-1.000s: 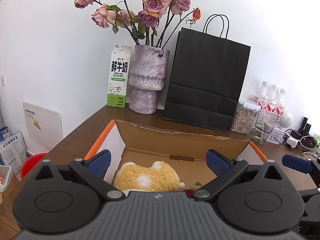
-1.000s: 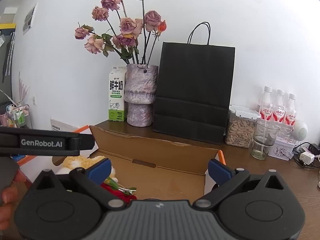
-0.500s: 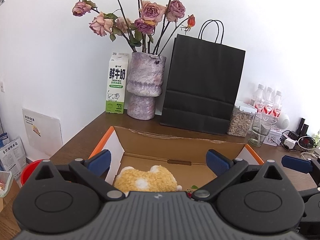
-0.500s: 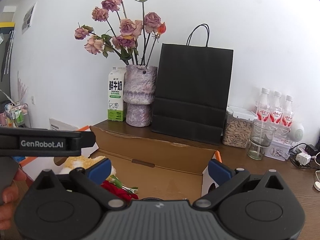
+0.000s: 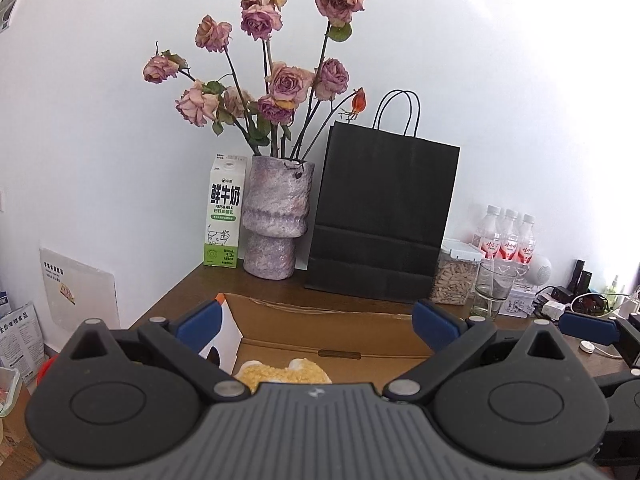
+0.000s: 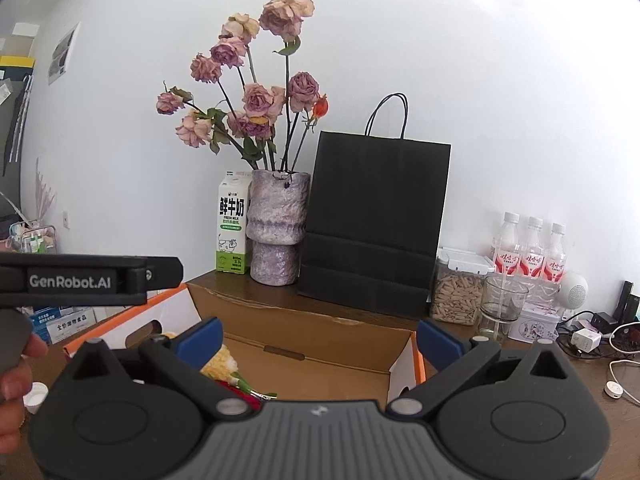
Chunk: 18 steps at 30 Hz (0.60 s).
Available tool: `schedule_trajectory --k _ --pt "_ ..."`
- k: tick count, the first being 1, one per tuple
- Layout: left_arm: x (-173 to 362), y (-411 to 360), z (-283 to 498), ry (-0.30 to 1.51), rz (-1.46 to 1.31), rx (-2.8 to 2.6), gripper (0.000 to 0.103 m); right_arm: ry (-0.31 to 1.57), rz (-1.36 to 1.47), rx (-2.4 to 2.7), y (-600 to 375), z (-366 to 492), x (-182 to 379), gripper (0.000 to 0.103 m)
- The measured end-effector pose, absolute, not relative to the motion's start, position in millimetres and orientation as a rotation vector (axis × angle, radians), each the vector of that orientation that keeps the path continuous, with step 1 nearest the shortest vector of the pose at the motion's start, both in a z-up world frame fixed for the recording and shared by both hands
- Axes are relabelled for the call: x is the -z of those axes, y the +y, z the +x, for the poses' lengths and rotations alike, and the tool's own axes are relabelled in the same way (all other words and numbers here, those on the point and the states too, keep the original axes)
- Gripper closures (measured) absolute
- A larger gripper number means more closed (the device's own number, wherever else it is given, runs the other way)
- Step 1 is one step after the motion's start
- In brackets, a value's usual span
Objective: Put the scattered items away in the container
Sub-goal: 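Withdraw both grippers from the box back over the table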
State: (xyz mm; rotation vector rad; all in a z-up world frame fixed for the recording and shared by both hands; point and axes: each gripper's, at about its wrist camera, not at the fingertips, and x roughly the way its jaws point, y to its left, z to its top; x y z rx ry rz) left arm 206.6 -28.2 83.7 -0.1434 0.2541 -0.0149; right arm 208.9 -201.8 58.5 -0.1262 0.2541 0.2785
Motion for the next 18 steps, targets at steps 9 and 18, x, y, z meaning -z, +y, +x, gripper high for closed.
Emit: schedule_trajectory --k 9,18 --pt "-88.4 -23.1 162.7 0.223 -0.120 0.062 0.000 0.245 -0.132 -0.294 -205.0 165.8 -63.1 0.000" --pt "-81.1 -17.1 120.9 0.217 -0.093 0.072 0.000 0.255 -0.131 -0.316 -211.5 120.0 -54.1 0.000"
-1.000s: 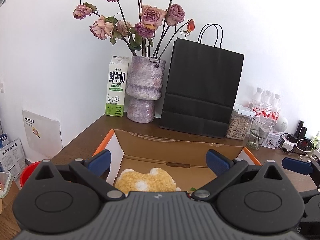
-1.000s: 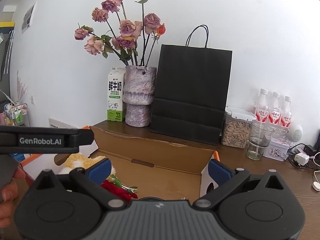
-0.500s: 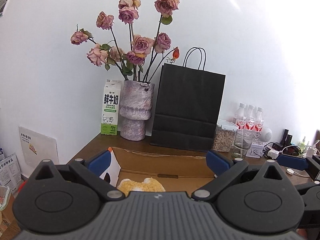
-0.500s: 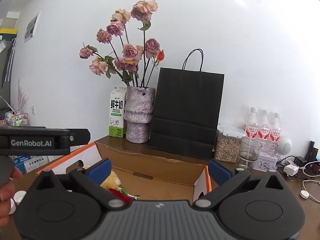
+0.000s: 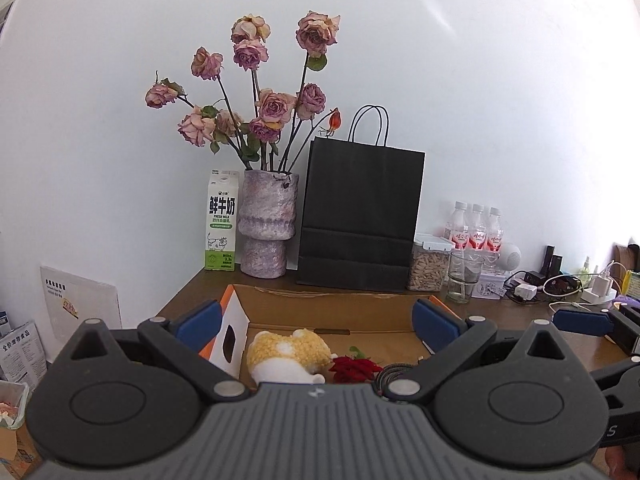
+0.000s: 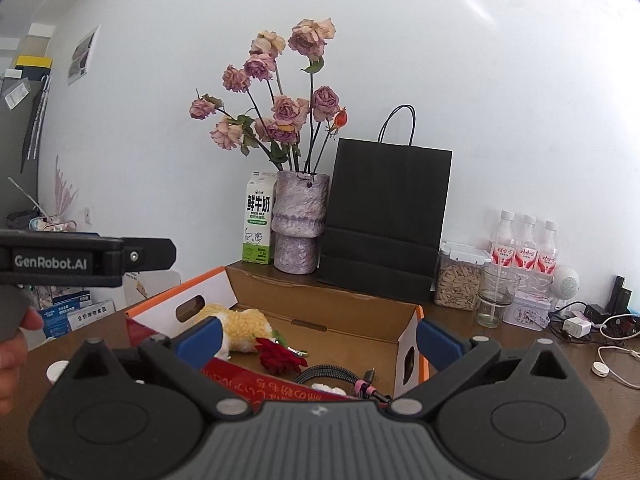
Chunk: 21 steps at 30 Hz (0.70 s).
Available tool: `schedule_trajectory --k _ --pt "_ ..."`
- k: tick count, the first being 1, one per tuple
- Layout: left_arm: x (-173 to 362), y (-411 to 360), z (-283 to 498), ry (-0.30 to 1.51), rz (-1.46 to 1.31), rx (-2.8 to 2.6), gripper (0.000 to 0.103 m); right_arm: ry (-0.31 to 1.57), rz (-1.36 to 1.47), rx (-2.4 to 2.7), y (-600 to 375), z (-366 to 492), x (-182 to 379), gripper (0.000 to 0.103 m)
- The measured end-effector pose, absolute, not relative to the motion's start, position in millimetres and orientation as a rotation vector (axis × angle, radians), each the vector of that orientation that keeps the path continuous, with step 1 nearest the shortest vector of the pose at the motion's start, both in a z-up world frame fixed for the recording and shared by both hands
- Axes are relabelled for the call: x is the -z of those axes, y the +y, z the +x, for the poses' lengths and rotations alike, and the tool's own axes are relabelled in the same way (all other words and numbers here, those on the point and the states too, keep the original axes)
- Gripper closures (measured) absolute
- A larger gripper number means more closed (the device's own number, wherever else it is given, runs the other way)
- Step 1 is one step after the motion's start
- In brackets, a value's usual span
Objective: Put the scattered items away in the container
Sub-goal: 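Withdraw both grippers from the box back over the table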
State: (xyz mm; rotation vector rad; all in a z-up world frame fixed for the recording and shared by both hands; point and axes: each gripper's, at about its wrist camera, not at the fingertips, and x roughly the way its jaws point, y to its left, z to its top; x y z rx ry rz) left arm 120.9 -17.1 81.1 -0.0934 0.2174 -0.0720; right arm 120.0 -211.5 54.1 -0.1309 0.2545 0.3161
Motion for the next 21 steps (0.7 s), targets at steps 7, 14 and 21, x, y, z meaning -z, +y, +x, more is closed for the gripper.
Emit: schedule_trajectory --k 7,14,21 --pt "-65.2 -7.5 89.7 0.236 -0.102 0.065 0.000 0.296 -0.119 -0.309 -218.2 92.1 -38.0 0.000" --pt "-42.3 3.5 62.5 0.274 -0.095 0.029 0.000 0.369 -0.110 -0.313 -223.7 62.2 -14.9 0.000" --pt "-13.3 12.3 28.2 0.360 -0.112 -0.034 0.000 0.429 -0.060 -0.259 -228.0 26.3 7.2 0.000"
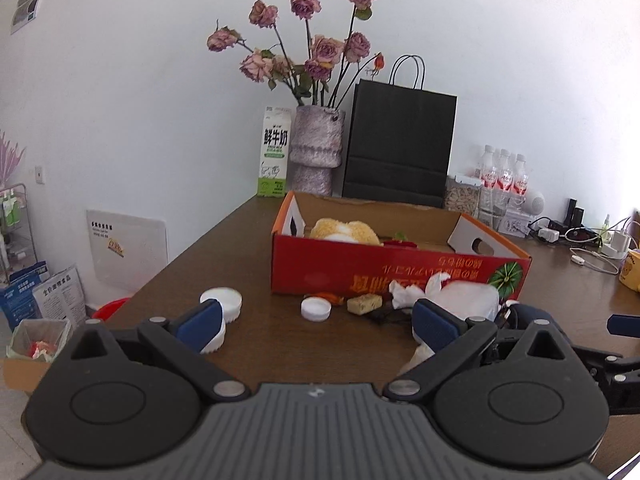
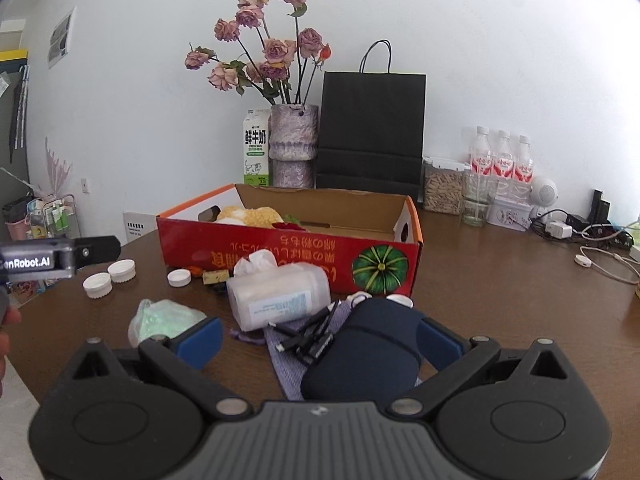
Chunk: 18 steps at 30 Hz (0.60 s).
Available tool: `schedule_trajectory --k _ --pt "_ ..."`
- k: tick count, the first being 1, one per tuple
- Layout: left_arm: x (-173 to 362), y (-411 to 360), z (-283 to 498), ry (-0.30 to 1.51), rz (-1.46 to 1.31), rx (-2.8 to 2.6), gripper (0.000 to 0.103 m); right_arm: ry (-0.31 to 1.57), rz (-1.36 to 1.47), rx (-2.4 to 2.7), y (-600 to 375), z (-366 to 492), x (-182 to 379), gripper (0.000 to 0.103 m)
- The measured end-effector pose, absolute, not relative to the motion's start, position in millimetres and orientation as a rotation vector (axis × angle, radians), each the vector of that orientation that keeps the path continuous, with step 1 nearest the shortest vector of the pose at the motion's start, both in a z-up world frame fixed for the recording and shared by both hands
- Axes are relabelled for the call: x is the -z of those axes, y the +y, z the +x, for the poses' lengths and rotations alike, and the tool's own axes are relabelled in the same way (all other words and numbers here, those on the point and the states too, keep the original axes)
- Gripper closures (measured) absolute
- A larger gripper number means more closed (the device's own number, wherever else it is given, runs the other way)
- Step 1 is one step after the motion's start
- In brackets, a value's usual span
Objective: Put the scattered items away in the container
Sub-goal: 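Withdraw both grippers from the box back over the table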
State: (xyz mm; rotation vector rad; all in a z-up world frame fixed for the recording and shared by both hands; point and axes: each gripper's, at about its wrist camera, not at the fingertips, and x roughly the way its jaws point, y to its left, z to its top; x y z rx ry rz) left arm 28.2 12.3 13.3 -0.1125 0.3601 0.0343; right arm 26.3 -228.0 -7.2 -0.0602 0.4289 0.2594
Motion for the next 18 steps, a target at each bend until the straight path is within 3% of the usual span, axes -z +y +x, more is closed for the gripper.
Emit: schedule_trajectory --k 18 --pt "-1.7 6.1 12.3 0.414 -0.104 -0.019 0.000 0.492 -0.054 -0.236 -221.9 5.3 25.7 0.000"
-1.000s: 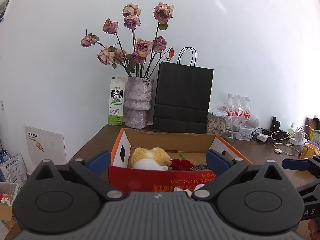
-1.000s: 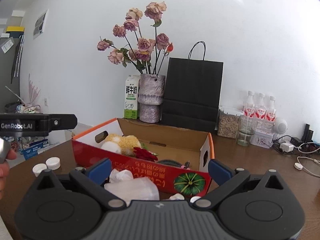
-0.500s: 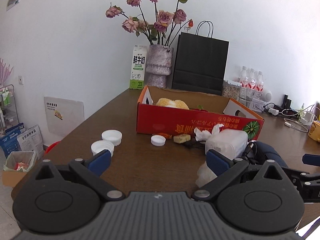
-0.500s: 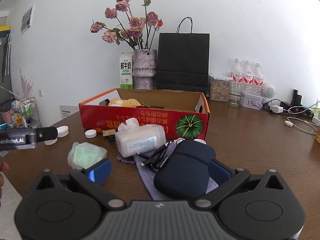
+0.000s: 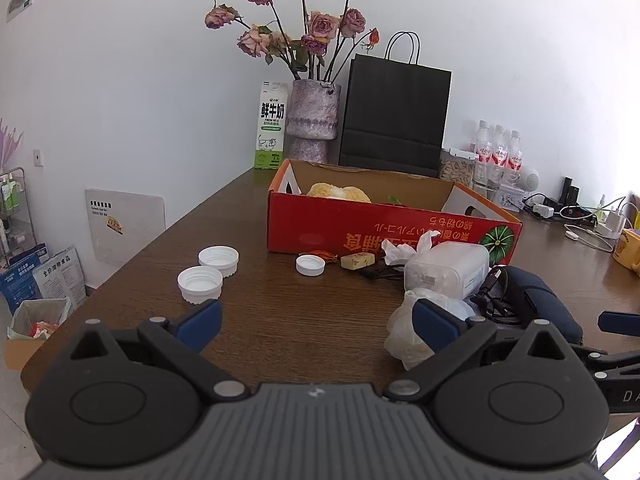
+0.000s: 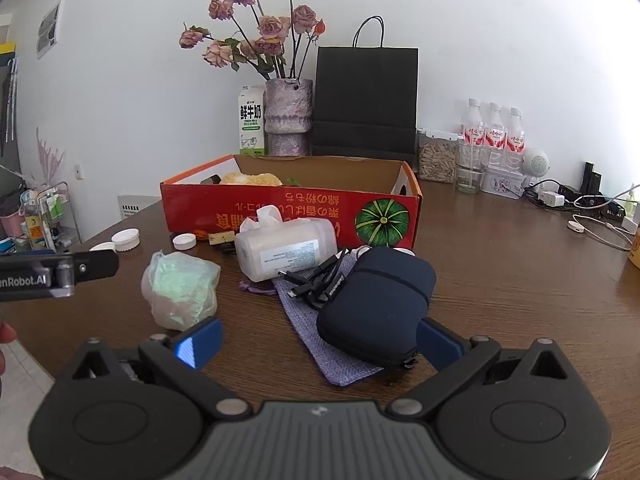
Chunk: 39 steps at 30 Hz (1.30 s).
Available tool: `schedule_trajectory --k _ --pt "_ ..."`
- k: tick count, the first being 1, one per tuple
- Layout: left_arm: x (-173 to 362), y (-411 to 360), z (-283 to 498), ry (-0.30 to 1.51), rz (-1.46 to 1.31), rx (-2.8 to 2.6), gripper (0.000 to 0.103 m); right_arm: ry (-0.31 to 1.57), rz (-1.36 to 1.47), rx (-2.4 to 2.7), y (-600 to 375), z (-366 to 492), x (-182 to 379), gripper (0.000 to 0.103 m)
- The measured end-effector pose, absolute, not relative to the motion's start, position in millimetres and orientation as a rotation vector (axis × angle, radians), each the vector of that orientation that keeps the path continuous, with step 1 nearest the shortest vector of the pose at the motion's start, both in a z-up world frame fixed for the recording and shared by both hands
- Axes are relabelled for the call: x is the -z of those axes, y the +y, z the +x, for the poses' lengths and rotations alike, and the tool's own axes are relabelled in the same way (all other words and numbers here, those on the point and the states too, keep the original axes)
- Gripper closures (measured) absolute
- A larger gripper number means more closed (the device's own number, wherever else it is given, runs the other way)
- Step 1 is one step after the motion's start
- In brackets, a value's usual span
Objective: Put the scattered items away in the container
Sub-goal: 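Withdraw both grippers from the box back over the table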
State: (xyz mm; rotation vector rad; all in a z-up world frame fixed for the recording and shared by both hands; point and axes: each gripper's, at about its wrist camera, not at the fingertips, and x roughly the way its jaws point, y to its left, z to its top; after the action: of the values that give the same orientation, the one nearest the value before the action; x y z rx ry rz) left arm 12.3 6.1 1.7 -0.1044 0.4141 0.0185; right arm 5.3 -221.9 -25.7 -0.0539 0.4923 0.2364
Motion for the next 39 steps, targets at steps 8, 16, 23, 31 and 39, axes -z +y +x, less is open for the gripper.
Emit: schedule_trajectory --k 8,16,23,31,39 --pt "-1.1 6.9 12.7 0.417 -0.105 -0.029 0.000 0.494 -0.055 -0.232 -222.8 5.7 26.1 0.000" --pt "0.0 9.6 13.1 0.422 -0.111 -0.041 0.000 0.499 -0.057 -0.224 -224.5 6.6 26.5 0.000" --pt "2.3 14.0 14.4 0.433 -0.113 -0.056 0.000 0.507 -0.058 -0.215 -225.2 8.4 28.7 0.000" --pt "4.9 27.0 20.7 0.440 -0.124 -0.096 0.000 0.526 -0.062 -0.175 -231.6 13.1 33.7 0.000" --pt "7.0 43.2 26.3 0.442 -0.133 -0.149 0.000 0.520 -0.042 -0.110 -241.6 43.7 30.0 0.000"
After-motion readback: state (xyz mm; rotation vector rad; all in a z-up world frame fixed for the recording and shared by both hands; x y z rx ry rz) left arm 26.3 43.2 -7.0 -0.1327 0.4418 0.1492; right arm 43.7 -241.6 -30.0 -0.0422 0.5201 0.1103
